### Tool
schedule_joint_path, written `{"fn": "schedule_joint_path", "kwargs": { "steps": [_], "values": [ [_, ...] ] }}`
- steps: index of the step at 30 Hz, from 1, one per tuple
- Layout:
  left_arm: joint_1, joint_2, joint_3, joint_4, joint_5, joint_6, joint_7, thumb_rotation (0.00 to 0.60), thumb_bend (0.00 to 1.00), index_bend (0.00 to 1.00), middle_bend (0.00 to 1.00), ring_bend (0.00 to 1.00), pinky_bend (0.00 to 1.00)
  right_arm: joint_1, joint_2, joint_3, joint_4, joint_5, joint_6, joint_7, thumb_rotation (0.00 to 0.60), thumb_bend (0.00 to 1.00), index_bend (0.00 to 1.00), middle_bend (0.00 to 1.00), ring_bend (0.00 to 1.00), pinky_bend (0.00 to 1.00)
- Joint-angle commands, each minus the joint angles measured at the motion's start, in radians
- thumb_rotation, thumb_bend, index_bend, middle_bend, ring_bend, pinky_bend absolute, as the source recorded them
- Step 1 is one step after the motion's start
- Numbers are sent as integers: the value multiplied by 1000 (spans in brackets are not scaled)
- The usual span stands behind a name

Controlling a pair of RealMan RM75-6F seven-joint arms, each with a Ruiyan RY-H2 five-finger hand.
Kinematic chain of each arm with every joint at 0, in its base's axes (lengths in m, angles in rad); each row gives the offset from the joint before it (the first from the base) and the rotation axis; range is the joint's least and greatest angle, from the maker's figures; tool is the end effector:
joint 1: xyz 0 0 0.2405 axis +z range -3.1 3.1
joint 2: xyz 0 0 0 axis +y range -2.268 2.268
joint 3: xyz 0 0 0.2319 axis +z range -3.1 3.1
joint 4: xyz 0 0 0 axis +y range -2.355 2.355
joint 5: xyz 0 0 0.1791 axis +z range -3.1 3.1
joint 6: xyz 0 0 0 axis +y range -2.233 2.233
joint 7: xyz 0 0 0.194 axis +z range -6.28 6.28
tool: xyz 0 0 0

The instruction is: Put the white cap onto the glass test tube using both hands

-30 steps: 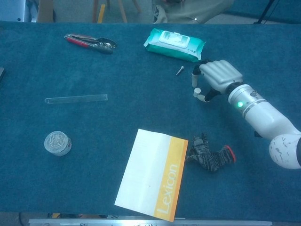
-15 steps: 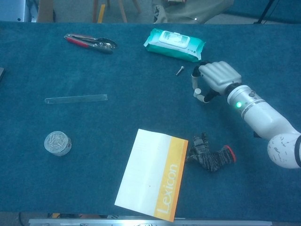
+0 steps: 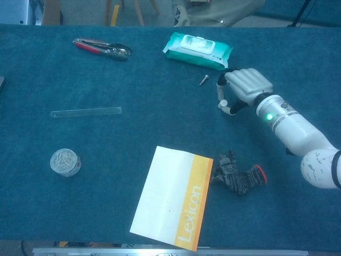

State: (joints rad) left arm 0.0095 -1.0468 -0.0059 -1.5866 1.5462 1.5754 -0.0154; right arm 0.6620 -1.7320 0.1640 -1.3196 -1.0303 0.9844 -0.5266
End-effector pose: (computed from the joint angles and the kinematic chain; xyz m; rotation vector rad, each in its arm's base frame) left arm -0.2929 0.1922 0.2042 -1.3709 -0.8443 -0.8259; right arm -0.1597 -0.3509 -0.0488 1.8180 -0.9480 0.7348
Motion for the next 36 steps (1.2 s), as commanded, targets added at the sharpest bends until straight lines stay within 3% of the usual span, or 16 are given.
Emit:
{"fn": "schedule_joint_path", "kwargs": {
  "steps": [1, 8, 18, 25, 36],
  "values": [
    [-3, 4, 0, -3, -1, -7, 1, 600, 369, 216, 132, 0, 70, 0, 17, 14, -28, 1, 5, 15, 600, 274, 585, 284, 128, 266],
    [-37, 30, 0, -38, 11, -57, 9, 600, 369, 220, 134, 0, 70, 0, 120, 81, -186, 47, -6, 79, 600, 274, 595, 288, 128, 266],
    [-145, 46, -12, -121, 19, -208, 51, 600, 369, 234, 143, 0, 70, 7, 302, 155, -389, 109, 4, 113, 600, 274, 595, 288, 128, 266],
    [-224, 10, -32, -176, -24, -320, 151, 592, 370, 269, 146, 0, 70, 7, 384, 171, -447, 127, 8, 150, 600, 274, 595, 288, 128, 266],
    [-329, -117, -73, -200, -179, -452, 332, 536, 370, 314, 175, 10, 70, 9, 453, 170, -462, 127, -1, 230, 600, 275, 598, 288, 128, 266]
  ]
}}
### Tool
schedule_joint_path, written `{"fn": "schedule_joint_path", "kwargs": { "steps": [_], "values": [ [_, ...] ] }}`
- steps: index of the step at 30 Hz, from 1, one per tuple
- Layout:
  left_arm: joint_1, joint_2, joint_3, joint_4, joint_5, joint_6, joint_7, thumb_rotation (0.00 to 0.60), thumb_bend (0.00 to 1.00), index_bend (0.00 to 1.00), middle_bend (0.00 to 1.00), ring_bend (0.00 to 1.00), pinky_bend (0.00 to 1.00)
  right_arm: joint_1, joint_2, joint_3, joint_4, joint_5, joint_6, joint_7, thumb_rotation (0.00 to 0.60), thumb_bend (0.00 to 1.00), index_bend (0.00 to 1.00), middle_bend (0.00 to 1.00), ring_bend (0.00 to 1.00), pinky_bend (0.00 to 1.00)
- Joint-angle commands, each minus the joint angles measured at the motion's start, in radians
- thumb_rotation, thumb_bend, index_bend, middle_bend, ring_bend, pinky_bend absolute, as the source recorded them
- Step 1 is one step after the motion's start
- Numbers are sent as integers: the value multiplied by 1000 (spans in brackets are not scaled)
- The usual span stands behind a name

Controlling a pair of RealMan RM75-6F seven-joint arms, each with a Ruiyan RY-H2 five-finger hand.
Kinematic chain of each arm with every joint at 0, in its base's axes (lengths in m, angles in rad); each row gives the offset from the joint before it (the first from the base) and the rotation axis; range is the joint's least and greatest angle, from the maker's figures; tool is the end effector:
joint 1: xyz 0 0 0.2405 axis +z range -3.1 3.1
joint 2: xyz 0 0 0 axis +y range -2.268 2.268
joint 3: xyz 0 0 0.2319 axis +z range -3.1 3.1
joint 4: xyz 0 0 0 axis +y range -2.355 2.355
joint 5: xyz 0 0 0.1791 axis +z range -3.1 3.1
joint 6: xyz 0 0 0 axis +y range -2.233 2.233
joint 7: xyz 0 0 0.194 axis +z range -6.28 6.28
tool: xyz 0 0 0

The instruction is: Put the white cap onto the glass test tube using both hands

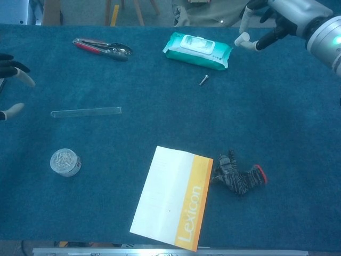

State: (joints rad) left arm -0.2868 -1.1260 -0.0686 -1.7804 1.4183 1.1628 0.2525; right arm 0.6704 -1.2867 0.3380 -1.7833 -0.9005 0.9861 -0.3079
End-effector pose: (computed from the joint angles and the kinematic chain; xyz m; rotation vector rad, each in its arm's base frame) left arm -0.2234 0.2673 0.1090 -1.7070 -0.9431 -0.7870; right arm -0.1197 -0.3749 0.0839 1.6052 -1.1690 1.0497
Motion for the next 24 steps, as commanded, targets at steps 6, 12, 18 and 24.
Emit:
{"fn": "schedule_joint_path", "kwargs": {
  "steps": [6, 12, 18, 24],
  "values": [
    [-84, -105, -24, -7, -171, -89, 200, 505, 365, 310, 157, 10, 70, -2, 12, -27, 19, -18, -11, 49, 600, 275, 598, 288, 128, 266],
    [-120, -177, -32, 25, -255, -87, 290, 452, 325, 311, 150, 10, 70, 0, 17, -38, 36, -29, -16, 78, 600, 275, 601, 288, 128, 266],
    [-149, -236, -48, 78, -312, -82, 313, 412, 309, 377, 145, 9, 70, 2, 22, -46, 46, -34, -16, 97, 600, 275, 601, 288, 128, 266],
    [-172, -284, -54, 137, -347, -85, 308, 405, 309, 398, 141, 9, 70, 4, 25, -54, 52, -37, -16, 111, 600, 275, 602, 288, 128, 266]
  ]
}}
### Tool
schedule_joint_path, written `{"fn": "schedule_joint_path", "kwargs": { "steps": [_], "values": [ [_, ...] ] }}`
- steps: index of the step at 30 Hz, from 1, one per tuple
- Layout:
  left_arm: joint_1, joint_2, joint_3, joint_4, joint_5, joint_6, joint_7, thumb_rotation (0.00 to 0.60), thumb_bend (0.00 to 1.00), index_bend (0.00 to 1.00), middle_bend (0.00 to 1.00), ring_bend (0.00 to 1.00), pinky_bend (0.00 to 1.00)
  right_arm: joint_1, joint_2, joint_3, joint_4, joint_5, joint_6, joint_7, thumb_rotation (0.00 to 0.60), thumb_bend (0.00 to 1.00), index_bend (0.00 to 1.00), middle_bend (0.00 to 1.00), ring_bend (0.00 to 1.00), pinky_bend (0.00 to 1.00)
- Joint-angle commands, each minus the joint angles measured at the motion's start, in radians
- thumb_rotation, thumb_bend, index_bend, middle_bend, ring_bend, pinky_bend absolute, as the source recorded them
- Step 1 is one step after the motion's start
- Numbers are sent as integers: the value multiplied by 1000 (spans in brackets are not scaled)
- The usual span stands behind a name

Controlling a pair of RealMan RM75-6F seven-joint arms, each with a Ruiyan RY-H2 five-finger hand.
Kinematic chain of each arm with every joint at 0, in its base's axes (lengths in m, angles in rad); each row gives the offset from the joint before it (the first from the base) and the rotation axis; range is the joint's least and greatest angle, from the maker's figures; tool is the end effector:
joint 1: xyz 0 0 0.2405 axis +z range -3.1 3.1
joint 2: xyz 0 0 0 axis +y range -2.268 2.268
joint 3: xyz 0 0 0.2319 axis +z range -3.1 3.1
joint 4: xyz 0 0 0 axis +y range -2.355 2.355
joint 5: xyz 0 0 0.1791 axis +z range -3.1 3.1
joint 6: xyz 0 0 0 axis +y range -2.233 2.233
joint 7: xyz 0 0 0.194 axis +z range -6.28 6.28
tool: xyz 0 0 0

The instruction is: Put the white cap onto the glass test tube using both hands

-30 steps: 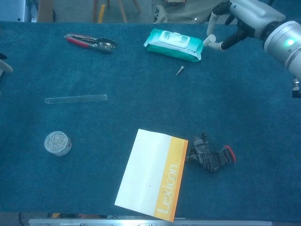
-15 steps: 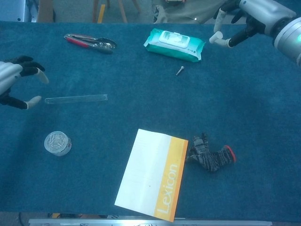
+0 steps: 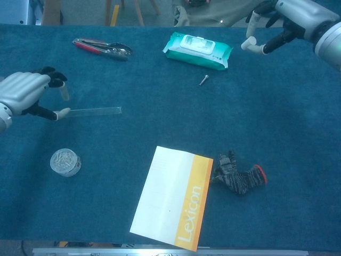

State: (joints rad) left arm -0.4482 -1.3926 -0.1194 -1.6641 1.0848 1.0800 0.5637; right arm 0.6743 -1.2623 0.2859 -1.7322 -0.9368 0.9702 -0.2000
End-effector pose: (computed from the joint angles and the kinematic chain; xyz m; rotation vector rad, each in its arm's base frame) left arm -0.2155 0.3069 0.0385 -1.7218 -0.9581 -0.6353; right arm -0.1373 -0.3765 0.0854 1.6001 -1.1971 1.0345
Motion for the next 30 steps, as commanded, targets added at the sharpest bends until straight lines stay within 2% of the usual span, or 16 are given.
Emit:
{"fn": "schedule_joint_path", "kwargs": {
  "steps": [1, 4, 7, 11, 13, 16, 20, 30],
  "values": [
    [-14, -22, -4, 27, -19, -3, -3, 403, 309, 393, 138, 9, 70, 1, 1, -3, 2, -1, -1, 5, 600, 275, 602, 288, 128, 266],
    [-23, -35, -1, 45, -40, -9, 2, 397, 308, 367, 124, 7, 70, 2, 0, -8, 8, -1, -3, 11, 600, 275, 603, 288, 128, 266],
    [-31, -50, 0, 64, -61, -11, 7, 364, 299, 357, 119, 5, 70, 3, 0, -11, 13, -3, -4, 18, 600, 275, 603, 288, 127, 266],
    [-40, -72, 3, 88, -80, -13, 12, 364, 293, 354, 117, 5, 70, 2, 1, -15, 21, -5, -6, 29, 600, 275, 603, 288, 128, 266],
    [-45, -83, 6, 101, -87, -13, 13, 388, 293, 354, 117, 5, 70, 1, 2, -17, 26, -5, -7, 34, 600, 275, 603, 288, 128, 266],
    [-49, -97, 10, 115, -96, -14, 15, 508, 292, 353, 116, 5, 70, 1, 2, -20, 33, -7, -10, 43, 600, 275, 603, 288, 128, 266],
    [-54, -111, 17, 130, -105, -13, 19, 591, 292, 348, 116, 4, 70, 0, 2, -24, 41, -10, -12, 52, 600, 275, 603, 288, 128, 266],
    [-65, -131, 12, 141, -134, -12, 3, 600, 292, 356, 118, 4, 70, -5, 7, -27, 49, -17, -11, 74, 600, 275, 603, 288, 128, 266]
  ]
}}
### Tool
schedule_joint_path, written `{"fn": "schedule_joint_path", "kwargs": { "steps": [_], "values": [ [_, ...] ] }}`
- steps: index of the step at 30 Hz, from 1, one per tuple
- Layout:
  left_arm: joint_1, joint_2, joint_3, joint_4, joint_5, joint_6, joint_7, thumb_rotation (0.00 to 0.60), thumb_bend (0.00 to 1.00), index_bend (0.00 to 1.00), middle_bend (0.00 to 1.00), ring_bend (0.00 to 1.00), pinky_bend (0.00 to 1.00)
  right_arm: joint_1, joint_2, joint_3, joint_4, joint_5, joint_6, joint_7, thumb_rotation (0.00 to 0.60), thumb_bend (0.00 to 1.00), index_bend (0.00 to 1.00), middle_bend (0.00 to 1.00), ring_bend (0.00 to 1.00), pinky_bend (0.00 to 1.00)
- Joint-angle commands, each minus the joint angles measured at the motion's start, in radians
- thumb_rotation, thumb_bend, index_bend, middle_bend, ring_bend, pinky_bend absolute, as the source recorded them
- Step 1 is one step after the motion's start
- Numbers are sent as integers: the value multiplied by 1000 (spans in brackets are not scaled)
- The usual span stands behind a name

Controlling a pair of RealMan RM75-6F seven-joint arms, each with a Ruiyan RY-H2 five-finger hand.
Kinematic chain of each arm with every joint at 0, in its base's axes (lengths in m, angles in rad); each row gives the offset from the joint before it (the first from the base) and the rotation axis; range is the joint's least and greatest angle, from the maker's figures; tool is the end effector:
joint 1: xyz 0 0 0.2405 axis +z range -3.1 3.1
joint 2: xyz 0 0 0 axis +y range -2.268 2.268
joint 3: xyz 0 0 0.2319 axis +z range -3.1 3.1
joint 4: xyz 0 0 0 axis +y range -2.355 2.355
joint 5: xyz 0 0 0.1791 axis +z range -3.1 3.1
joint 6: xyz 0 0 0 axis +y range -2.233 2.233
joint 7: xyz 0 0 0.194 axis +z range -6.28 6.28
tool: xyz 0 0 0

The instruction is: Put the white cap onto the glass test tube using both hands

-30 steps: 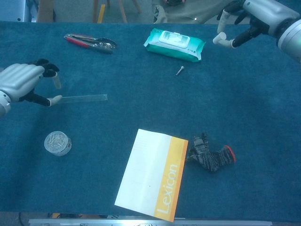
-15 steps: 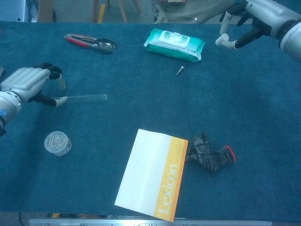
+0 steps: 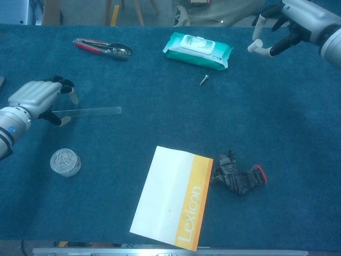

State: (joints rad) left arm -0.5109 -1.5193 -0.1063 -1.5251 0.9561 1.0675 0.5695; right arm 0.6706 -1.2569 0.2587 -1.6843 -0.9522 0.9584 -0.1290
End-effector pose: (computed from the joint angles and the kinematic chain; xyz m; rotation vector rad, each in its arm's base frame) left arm -0.2281 0.3187 0.0068 -1.6871 -1.0270 -0.5762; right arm -0.1531 -0.3787 0.0866 1.5778 -1.2250 1.0207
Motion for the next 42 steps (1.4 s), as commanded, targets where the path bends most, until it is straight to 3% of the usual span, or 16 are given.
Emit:
{"fn": "schedule_joint_path", "kwargs": {
  "steps": [1, 42],
  "values": [
    [-3, -7, -2, 4, -8, 0, -3, 600, 292, 361, 120, 4, 70, -2, 2, -1, 1, -2, 1, 5, 600, 276, 603, 288, 128, 266],
    [-44, -96, -22, 53, -104, 16, -2, 592, 302, 459, 175, 6, 70, -29, 37, -7, 1, -25, 10, 53, 600, 275, 603, 288, 128, 266]
  ]
}}
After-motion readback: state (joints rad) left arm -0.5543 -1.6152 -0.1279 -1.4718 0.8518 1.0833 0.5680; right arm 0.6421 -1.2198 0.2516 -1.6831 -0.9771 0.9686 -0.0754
